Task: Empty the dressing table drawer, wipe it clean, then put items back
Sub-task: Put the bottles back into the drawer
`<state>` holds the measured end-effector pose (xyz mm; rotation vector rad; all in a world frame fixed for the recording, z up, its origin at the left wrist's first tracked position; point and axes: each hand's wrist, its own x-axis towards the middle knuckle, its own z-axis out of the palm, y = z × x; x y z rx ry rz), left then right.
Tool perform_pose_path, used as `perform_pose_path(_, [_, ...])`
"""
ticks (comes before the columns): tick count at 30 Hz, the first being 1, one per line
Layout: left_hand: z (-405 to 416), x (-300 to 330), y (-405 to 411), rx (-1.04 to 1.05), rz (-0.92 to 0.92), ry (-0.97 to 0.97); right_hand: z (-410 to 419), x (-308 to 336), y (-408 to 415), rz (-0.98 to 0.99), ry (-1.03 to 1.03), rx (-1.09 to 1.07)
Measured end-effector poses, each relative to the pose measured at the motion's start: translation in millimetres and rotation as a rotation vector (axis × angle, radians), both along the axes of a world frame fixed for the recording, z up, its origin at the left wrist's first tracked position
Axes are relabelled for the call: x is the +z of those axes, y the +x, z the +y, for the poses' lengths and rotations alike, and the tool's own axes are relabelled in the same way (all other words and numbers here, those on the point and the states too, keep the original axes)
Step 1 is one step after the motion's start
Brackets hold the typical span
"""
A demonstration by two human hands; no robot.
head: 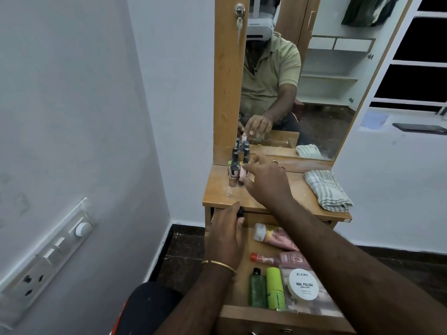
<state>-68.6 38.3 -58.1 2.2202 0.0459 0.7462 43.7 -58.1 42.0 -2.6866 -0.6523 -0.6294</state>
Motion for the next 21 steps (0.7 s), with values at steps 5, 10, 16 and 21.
perform_pose_path(5, [-1, -3, 0, -0.024, -0.007, -0.004, 3, -1, -5, -0.058, 0.070, -0.018])
perform_pose_path(10, [-2, -2, 0, -0.023, -0.013, -0.001, 6, -4, -5, -0.050, 0.074, -0.007])
perform_pose_path(16, [0, -5, 2, -0.041, -0.014, -0.021, -7, -10, -20, -0.034, 0.339, 0.088])
perform_pose_path(21, [0, -4, 1, -0.069, -0.032, -0.045, -35, -35, -58, 0.084, 0.656, 0.165])
